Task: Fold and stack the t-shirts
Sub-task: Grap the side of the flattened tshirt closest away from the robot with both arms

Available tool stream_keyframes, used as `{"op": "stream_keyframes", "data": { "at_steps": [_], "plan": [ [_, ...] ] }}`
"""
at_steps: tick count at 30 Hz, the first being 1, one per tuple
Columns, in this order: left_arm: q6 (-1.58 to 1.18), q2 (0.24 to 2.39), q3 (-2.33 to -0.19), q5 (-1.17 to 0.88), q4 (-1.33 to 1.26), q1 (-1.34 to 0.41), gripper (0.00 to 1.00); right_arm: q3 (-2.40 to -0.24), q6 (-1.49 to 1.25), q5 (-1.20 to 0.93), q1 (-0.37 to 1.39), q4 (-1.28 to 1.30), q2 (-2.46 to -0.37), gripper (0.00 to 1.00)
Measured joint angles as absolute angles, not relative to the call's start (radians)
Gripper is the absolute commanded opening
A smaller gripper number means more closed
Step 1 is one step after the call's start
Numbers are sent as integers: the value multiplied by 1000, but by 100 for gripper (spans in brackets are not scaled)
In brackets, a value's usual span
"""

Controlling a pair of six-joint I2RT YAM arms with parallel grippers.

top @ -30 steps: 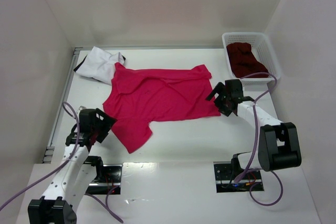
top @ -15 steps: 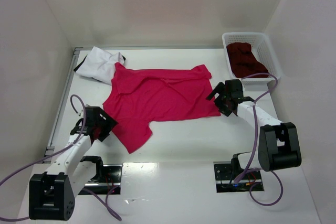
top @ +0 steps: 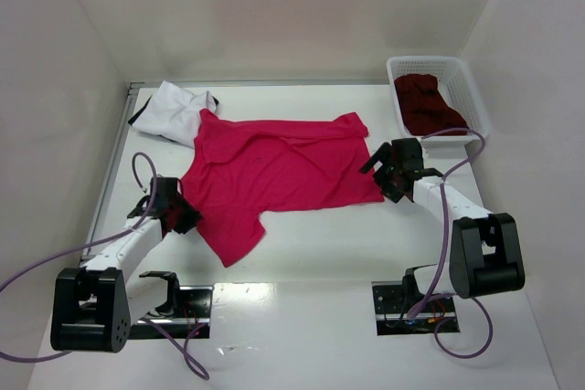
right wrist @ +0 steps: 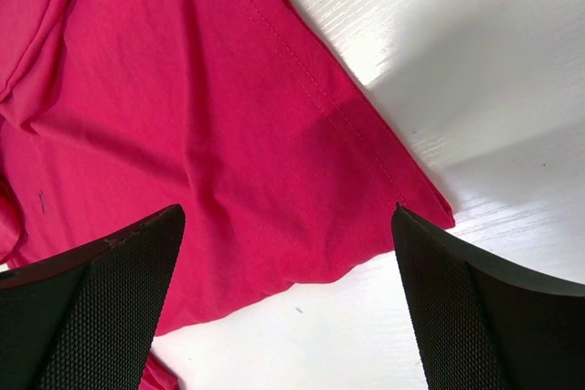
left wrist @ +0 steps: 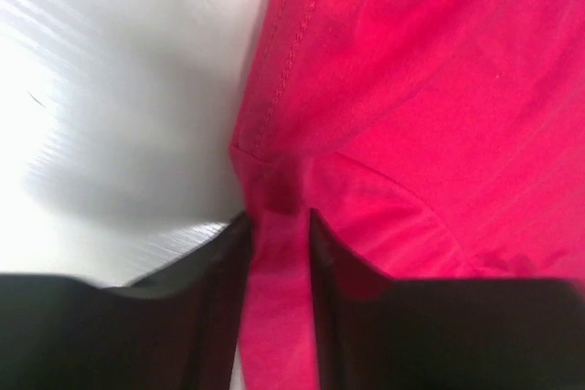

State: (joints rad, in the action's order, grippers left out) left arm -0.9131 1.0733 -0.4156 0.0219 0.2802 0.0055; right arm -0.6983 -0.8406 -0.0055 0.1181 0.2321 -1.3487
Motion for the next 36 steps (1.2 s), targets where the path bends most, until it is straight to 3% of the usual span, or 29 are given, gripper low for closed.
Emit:
{"op": "stream_keyframes", "data": {
  "at_steps": [2,8,23,25,26,33,36],
  "plan": [
    [-910,1080,-416,22,284,3,19,-698,-844,-2,118,232,-1349,97],
    [-894,1083,-416,21,292,1,0,-698,-855,12,118,236,-1349,89],
    [-889,1016,-448,21,333,1,0,-620,-942,31,118,276,-1351,88],
    [-889,1016,-448,21,334,1,0,-620,-946,36,118,276,-1350,83],
    [-889,1016,-448,21,335,1,0,-619,-949,41,118,277,-1350,70],
    [-888,1016,-452,20,337,1,0,-615,-967,79,118,281,-1353,53],
    [-886,1013,-466,9,341,4,0,-616,-967,101,118,286,-1369,40]
  ]
}}
